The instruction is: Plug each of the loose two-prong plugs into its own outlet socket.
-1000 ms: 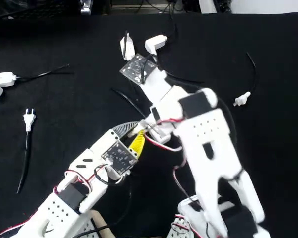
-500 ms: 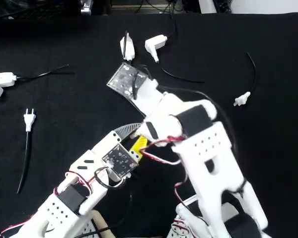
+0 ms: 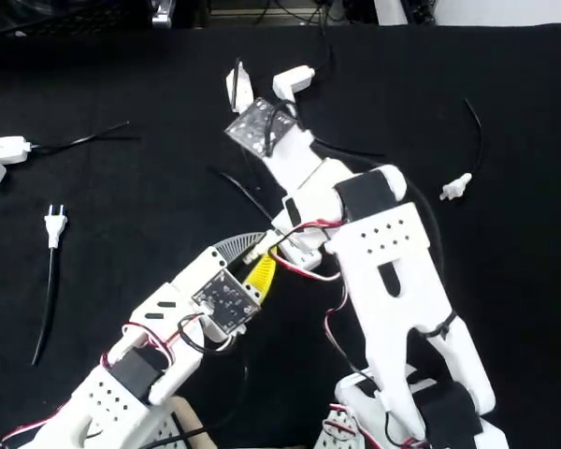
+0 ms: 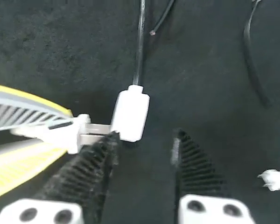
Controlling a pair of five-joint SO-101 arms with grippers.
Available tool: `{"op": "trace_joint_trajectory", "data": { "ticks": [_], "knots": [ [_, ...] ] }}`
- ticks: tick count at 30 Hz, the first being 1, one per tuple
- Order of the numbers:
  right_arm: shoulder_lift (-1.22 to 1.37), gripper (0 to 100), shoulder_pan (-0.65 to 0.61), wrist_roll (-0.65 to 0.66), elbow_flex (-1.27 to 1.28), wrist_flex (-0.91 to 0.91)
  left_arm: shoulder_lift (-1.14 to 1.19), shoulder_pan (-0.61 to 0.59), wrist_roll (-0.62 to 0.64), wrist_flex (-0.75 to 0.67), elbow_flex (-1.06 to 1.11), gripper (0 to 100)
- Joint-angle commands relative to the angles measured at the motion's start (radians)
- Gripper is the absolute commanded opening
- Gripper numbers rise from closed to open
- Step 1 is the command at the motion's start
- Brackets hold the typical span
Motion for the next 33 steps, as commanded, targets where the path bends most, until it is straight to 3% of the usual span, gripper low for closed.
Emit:
{"op": "trace_joint_trajectory", "data": {
  "ticks": [1, 22, 33],
  "knots": [
    [0.001, 18.4, 0.014, 0.005, 0.010, -0.028, -0.015, -0.008, 0.006, -0.002, -0.035, 3],
    [0.008, 18.4, 0.015, -0.002, 0.156, -0.187, -0.015, -0.002, 0.012, 0.000, -0.044, 3],
    [0.151, 18.4, 0.015, -0.003, 0.122, -0.213, -0.015, -0.002, 0.012, 0.000, -0.045, 3]
  ]
}}
